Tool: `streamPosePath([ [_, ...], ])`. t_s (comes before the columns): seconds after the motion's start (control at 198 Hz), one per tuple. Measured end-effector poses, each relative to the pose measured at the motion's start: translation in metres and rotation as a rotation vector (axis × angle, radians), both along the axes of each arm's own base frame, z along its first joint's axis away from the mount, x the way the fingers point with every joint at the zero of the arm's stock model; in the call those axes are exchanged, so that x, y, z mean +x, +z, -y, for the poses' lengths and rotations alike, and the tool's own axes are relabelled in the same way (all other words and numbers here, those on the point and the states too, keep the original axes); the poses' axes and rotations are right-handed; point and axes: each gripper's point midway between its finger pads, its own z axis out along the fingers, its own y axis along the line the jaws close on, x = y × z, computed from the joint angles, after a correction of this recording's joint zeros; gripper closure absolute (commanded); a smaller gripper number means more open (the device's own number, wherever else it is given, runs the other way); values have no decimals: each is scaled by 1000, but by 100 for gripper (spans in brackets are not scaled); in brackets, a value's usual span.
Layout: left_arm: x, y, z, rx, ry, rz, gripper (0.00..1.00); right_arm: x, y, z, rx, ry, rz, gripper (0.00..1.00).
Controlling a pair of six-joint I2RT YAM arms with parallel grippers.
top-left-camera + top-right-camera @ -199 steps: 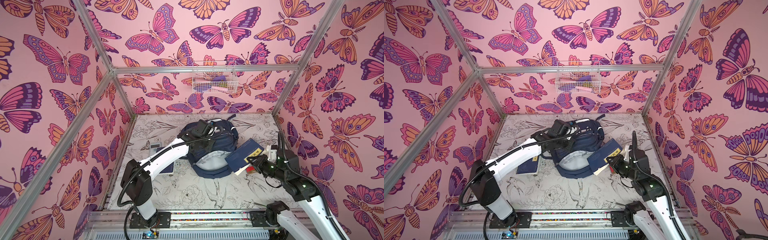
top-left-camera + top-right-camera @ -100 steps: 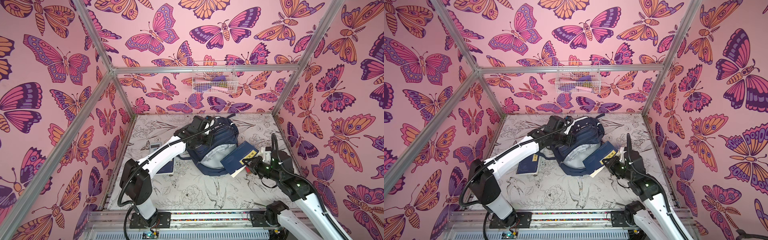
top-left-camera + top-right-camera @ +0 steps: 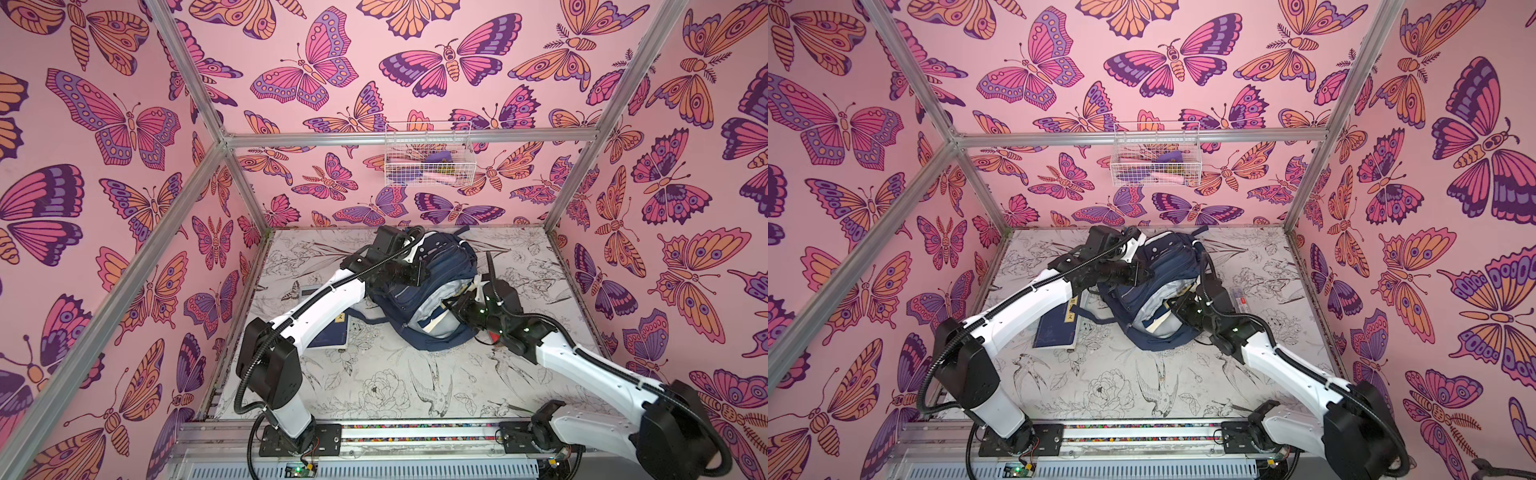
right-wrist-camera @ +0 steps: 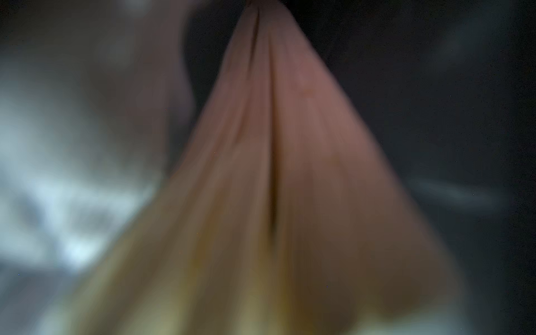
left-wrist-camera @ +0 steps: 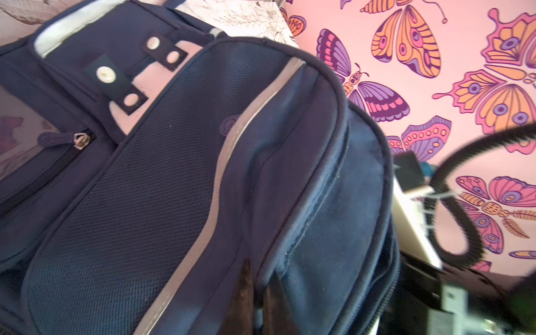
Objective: Pack books, pencil case, and school supplies into a backpack
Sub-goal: Place the book in the student bag.
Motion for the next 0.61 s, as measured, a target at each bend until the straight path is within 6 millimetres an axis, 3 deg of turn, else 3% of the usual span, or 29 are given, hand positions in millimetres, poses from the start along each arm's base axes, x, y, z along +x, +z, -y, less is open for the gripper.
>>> streamPosePath([
  [0.061, 0, 1, 0, -7, -1, -4, 100, 12, -2, -5, 2, -15, 17, 87],
  [0.171, 4, 4, -3, -26, 4, -9, 100, 27, -10, -12, -3, -34, 28, 49],
  [0.262, 6, 6, -3, -53, 2, -20, 100, 31, -20, -16, -15, -41, 16, 31],
  [0.454, 4, -9, -6, -78, -14, -55, 100, 25, -33, -4, -95, -66, -18, 26],
  [0.605, 1, -22, -9, -84, -22, -73, 100, 2, -25, 35, -241, -122, -46, 24],
])
